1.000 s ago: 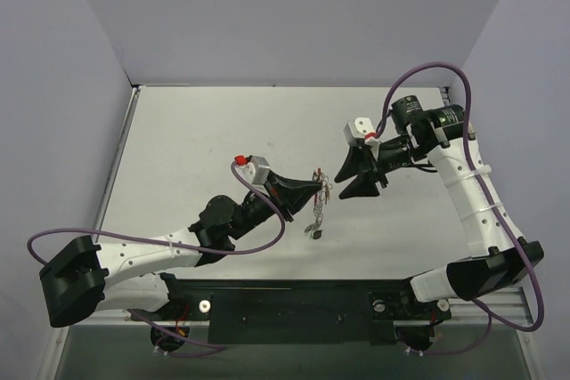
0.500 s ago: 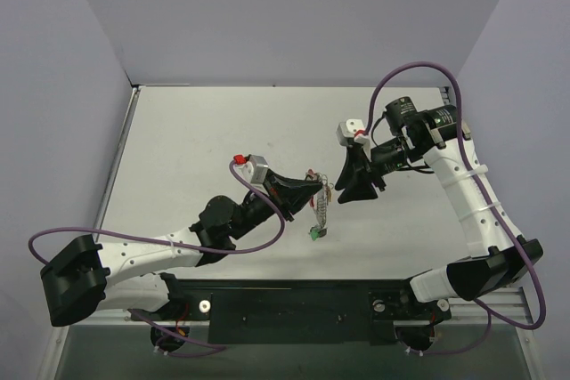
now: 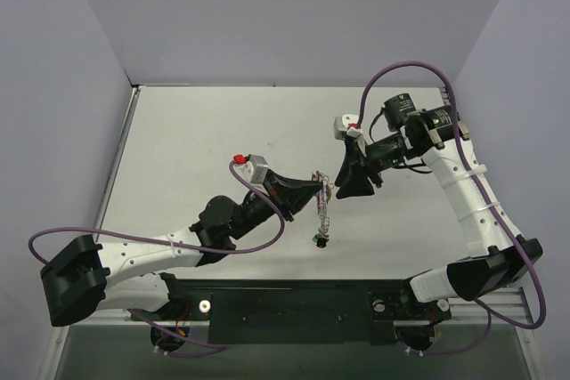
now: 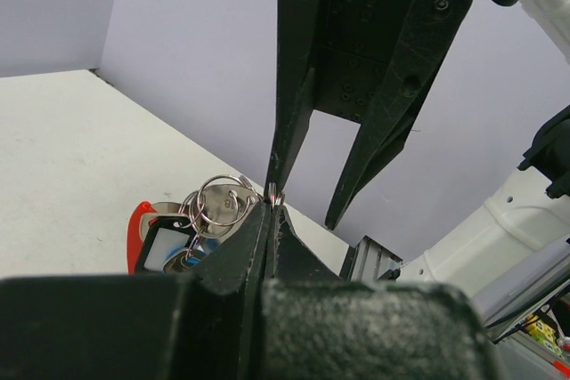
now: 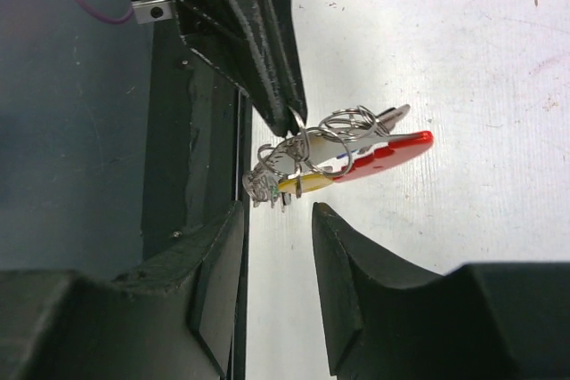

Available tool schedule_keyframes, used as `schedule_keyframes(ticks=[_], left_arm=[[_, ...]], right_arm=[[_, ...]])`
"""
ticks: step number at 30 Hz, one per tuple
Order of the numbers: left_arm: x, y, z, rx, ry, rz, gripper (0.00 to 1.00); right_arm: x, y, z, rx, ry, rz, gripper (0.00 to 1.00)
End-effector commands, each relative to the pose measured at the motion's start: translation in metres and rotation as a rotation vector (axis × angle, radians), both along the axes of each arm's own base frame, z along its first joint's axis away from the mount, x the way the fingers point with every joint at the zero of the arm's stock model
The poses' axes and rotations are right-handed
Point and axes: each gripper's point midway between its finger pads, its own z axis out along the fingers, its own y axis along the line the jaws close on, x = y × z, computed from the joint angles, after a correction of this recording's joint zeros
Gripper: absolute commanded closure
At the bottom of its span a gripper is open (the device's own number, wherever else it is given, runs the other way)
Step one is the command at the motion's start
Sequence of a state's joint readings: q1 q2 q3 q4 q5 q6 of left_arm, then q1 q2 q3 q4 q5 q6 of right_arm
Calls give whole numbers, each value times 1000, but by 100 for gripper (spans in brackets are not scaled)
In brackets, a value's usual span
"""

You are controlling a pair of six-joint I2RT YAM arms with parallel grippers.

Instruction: Put the keys on the keyring

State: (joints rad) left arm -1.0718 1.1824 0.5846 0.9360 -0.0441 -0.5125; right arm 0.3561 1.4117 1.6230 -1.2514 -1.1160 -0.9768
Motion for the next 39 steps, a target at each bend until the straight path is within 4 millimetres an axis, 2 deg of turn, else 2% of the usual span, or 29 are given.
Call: schedule_keyframes(ticks=[1, 5, 7, 9, 11, 19, 27, 32, 37, 39], left_arm=[[-6, 4, 48, -130, -65, -13, 100], [-6, 3, 47, -130, -63, -14, 100], [-6, 4, 47, -129, -63, -12, 100], [-7, 4, 48, -134, -65, -12, 100], [-6, 5, 47, -133, -63, -9, 100], [-3, 12, 53, -175, -62, 23, 100], [-3, 3, 57, -195, -66, 9, 100], [-4, 2, 50, -183, -56, 7, 100], [0, 2, 32, -140, -35, 22, 100], [0, 0, 23, -121, -25, 20, 100]], right_arm=[[-1, 5, 1, -7, -2, -30, 68], [-1, 10, -1, -18, -4, -19, 69], [-1, 11, -1, -21, -2, -24, 78], [-1, 11, 0, -18, -3, -25, 94], [-1, 11, -1, -21, 0, -26, 100], [-6, 12, -8, -44, -15, -32, 100], [-7, 22, -8, -30, 11, -52, 100], [-4, 19, -4, -29, -1, -90, 100], [-5, 17, 19, 49, 33, -122, 100], [-4, 17, 22, 59, 38, -132, 100]])
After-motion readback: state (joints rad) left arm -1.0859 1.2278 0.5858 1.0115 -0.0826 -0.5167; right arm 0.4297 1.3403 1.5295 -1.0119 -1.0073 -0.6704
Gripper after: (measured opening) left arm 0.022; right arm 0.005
